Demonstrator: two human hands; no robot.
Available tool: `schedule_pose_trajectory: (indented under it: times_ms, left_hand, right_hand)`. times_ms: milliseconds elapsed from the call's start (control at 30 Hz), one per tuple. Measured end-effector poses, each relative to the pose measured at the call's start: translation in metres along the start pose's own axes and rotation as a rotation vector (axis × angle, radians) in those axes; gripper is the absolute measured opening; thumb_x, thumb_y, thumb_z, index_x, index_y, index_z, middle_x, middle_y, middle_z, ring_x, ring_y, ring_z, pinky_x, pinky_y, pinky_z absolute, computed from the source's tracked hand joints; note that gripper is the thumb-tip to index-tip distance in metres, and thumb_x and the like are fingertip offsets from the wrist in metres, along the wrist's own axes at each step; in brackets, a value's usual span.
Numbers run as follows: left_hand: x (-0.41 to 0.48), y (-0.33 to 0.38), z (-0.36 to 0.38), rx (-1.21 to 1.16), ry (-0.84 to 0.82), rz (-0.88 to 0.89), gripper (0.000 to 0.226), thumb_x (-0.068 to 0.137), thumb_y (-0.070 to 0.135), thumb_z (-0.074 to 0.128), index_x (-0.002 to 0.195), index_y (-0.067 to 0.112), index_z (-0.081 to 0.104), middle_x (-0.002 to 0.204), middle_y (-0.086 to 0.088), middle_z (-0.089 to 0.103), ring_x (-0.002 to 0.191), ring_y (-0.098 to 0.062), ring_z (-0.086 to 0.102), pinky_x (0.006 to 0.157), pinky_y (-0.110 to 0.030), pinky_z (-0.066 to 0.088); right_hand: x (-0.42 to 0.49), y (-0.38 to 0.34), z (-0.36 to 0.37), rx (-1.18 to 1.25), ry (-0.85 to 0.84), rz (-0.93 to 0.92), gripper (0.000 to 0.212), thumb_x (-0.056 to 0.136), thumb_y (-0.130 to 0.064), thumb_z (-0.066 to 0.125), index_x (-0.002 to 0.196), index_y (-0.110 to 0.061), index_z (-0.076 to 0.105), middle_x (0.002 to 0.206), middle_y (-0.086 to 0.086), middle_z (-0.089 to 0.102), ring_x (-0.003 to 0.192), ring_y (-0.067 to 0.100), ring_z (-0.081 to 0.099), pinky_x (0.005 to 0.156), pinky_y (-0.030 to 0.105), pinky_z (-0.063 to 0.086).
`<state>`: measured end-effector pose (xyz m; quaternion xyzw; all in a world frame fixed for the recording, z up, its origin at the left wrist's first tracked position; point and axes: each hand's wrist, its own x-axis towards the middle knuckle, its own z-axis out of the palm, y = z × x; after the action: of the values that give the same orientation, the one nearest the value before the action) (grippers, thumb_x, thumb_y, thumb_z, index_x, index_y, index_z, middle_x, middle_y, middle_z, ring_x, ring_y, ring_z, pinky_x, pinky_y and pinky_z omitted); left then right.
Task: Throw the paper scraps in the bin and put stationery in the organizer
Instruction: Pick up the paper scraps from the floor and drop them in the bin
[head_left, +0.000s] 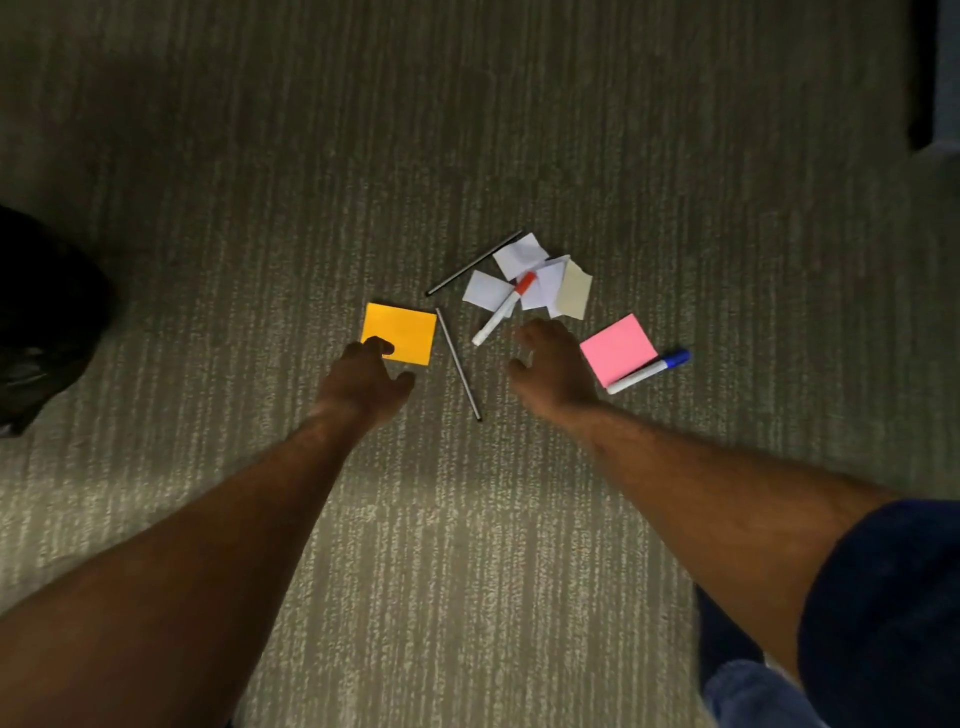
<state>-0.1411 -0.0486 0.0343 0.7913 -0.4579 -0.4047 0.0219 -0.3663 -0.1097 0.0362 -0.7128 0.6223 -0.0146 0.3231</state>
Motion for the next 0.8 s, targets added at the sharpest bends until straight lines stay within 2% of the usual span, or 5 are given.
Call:
schedule_pose_trajectory:
  times_ms: [33,233,433,567,800]
  left_hand:
    - [0.013,0.032,0.026,-0.001,-0.015,0.018,0.055,0.087,0.04,0.063,0.134,0.018,0.048,0.136,-0.014,0.051,0.117,-0.032,0.056,0.098,-0.037,0.046]
    - [0.017,0.046,0.031,-0.053,0.033,0.01,0.05,0.085,0.035,0.066,0.128,0.013,0.053,0.129,-0.015,0.057,0.116,-0.031,0.057,0.097,-0.038,0.045]
    - [0.036,0.084,0.052,-0.106,0.033,0.055,0.046,0.085,0.032,0.068,0.126,0.014,0.055,0.128,-0.011,0.06,0.118,-0.027,0.055,0.093,-0.033,0.043]
    - [0.058,0.102,0.056,-0.147,0.034,0.121,0.046,0.084,0.029,0.07,0.124,0.011,0.056,0.125,-0.011,0.063,0.112,-0.026,0.06,0.089,-0.029,0.044]
    - [0.087,0.116,0.069,-0.263,0.079,0.174,0.043,0.081,0.028,0.073,0.118,0.012,0.059,0.113,-0.011,0.066,0.101,-0.026,0.064,0.09,-0.036,0.052]
  right_hand:
    - [0.007,0.042,-0.013,-0.016,0.023,0.054,0.035,0.078,-0.021,0.064,0.108,-0.005,0.059,0.111,0.018,0.061,0.108,0.035,0.055,0.089,0.04,0.046]
    - [0.014,0.052,-0.016,0.043,0.045,0.144,0.044,0.079,-0.021,0.064,0.121,-0.009,0.057,0.122,0.015,0.059,0.115,0.033,0.054,0.098,0.041,0.045]
    - [0.039,0.085,-0.029,0.045,0.078,0.189,0.037,0.078,-0.022,0.07,0.11,-0.005,0.059,0.113,0.015,0.063,0.108,0.032,0.057,0.091,0.04,0.046]
    - [0.064,0.097,-0.034,0.049,0.092,0.128,0.036,0.078,-0.021,0.072,0.106,-0.004,0.06,0.111,0.017,0.062,0.107,0.032,0.057,0.09,0.038,0.043]
    - [0.12,0.099,-0.029,0.092,0.053,0.144,0.063,0.068,-0.029,0.083,0.122,-0.011,0.055,0.124,0.012,0.056,0.11,0.029,0.058,0.093,0.043,0.05]
